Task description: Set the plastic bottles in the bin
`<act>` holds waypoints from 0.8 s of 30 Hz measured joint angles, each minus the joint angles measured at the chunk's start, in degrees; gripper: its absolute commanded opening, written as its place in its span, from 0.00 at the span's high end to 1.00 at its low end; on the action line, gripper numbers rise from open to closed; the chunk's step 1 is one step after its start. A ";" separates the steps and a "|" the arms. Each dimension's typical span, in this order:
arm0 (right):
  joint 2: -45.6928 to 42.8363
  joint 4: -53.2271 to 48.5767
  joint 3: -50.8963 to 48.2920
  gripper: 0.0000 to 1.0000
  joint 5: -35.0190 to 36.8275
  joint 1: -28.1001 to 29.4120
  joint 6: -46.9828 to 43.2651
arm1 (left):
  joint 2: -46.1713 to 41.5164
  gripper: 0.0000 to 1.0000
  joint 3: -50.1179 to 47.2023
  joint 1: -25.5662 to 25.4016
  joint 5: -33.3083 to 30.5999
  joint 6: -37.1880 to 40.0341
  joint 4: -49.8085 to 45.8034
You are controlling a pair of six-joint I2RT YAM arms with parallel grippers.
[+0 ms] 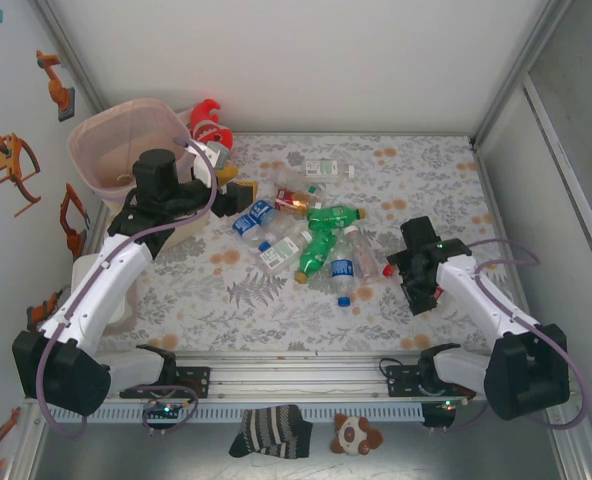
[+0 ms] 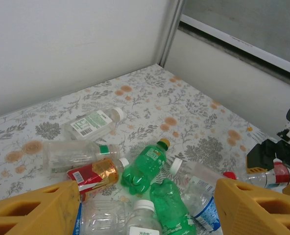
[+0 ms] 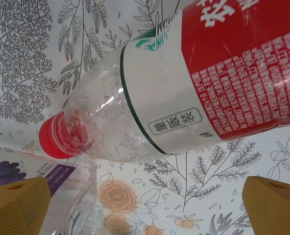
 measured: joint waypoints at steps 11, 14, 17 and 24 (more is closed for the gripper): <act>3.39 2.25 1.57 0.01 0.35 -7.61 -4.17 | -0.39 0.28 0.04 -0.31 -0.44 0.87 -2.36; 4.20 3.17 1.57 0.01 0.00 -10.49 -5.57 | -0.66 0.28 0.04 -0.31 -0.66 1.01 -2.97; 5.33 3.96 1.55 0.01 -0.61 -12.68 -7.13 | -0.90 0.28 0.04 -0.33 -0.68 1.01 -3.19; 6.86 5.99 0.83 0.05 -1.05 -17.07 -10.64 | -1.05 0.28 0.04 -0.55 -1.09 1.01 -3.30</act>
